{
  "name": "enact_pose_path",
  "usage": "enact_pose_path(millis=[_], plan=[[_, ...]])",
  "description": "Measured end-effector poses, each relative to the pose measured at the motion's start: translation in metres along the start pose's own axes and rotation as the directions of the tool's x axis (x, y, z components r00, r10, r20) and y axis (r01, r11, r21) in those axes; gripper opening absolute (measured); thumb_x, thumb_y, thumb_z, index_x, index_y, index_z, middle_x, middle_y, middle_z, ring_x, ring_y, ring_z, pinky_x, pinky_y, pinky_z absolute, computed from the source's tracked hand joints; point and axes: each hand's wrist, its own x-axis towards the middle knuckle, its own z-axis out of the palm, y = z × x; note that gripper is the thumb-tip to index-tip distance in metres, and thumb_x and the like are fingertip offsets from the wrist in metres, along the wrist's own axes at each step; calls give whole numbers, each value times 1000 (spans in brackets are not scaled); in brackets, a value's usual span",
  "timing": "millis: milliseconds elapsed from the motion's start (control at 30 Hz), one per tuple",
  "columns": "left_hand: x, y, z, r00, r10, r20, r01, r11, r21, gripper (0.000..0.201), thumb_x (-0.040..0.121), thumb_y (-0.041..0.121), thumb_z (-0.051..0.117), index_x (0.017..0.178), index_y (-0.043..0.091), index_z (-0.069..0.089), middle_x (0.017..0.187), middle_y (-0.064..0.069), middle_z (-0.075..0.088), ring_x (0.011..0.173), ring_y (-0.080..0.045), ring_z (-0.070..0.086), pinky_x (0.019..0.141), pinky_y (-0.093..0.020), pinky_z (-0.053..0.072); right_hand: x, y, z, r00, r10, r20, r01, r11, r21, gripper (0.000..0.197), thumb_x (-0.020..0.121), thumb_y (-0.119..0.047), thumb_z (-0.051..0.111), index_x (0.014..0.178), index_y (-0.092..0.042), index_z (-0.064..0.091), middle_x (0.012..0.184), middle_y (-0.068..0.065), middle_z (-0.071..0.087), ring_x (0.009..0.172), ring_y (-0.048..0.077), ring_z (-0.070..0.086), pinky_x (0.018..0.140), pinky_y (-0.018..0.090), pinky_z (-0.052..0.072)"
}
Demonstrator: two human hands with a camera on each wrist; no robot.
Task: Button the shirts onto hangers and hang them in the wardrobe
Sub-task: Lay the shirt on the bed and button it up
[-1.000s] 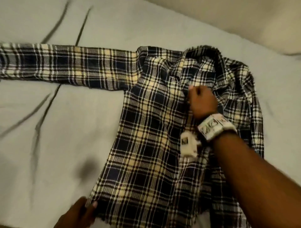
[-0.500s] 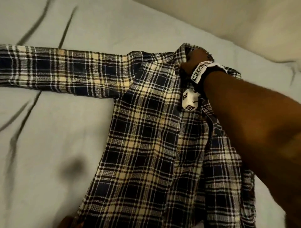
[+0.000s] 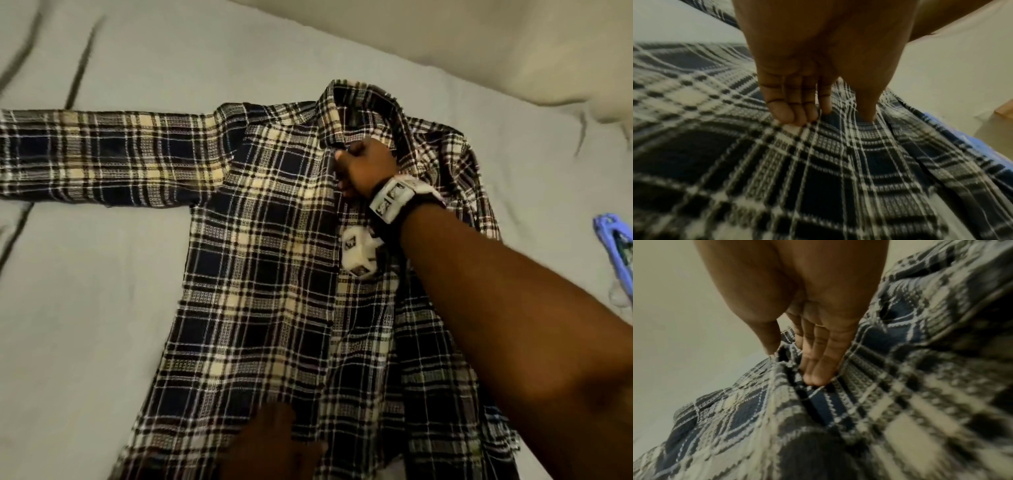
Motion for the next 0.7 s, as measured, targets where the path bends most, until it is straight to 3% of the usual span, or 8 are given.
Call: enact_pose_path(millis=[67, 133, 200, 333, 433, 467, 633, 700], plan=[[-1, 8, 11, 959, -148, 243, 149, 989, 14, 85, 76, 77, 48, 107, 3, 76, 115, -21, 69, 84, -42, 73, 66, -52, 62, 18, -8, 8, 1000, 10, 13, -8, 995, -103, 12, 94, -26, 62, 95, -18, 53, 92, 16, 70, 73, 34, 69, 67, 54, 61], [-2, 18, 35, 954, -167, 248, 174, 985, -8, 66, 48, 57, 82, 87, 4, 79, 101, -25, 71, 66, -46, 69, 50, -56, 58, 28, -16, 8, 1000, 12, 25, -4, 958, -288, 20, 94, -26, 63, 106, -11, 58, 97, 11, 67, 80, 30, 66, 77, 44, 59], [-4, 12, 54, 985, -151, 83, 148, 988, 36, 32, 68, 35, 69, 78, 6, 79, 100, -24, 72, 62, -46, 66, 51, -55, 56, 34, -24, -2, 999, -4, 33, 17, 912, -410, 17, 98, -21, 58, 100, -4, 59, 89, 9, 61, 70, 22, 57, 67, 33, 51], [-22, 11, 75, 997, -78, 19, 76, 993, 91, 42, 76, 33, 47, 85, 11, 80, 109, -17, 73, 75, -39, 64, 70, -51, 48, 50, -38, -28, 997, -66, -45, 33, 856, -515, 23, 103, -16, 45, 83, -5, 50, 85, 10, 52, 61, 17, 42, 54, 31, 34], [-24, 10, 85, 993, -118, -27, 119, 992, 42, 75, 89, 67, 33, 89, 9, 80, 111, -17, 71, 79, -39, 59, 76, -49, 42, 59, -35, -29, 997, -78, -11, 57, 812, -581, 14, 101, -15, 48, 94, -4, 54, 98, 14, 55, 66, 23, 47, 63, 32, 38], [-21, 12, 94, 977, -136, -163, 151, 985, 84, 80, 89, 70, 31, 90, 7, 80, 115, -18, 67, 82, -40, 58, 77, -51, 42, 58, -32, -28, 997, -77, -5, 59, 804, -592, 12, 101, -15, 51, 98, -4, 57, 100, 14, 58, 67, 23, 49, 68, 31, 39], [-26, 20, 92, 978, -166, -122, 185, 968, 167, 52, 70, 44, 54, 92, 4, 77, 117, -17, 62, 89, -45, 61, 78, -62, 45, 41, -14, -28, 994, -100, 53, 113, 881, -459, 22, 96, -30, 64, 102, -12, 53, 86, 5, 61, 75, 25, 60, 65, 32, 50], [-26, 21, 84, 991, -120, -67, 128, 984, 128, 60, 71, 54, 46, 88, 6, 78, 106, -22, 69, 79, -49, 66, 67, -64, 51, 31, -7, -42, 991, -123, 55, 134, 942, -309, 13, 94, -23, 62, 101, -15, 54, 86, 11, 70, 72, 32, 70, 64, 49, 61]])
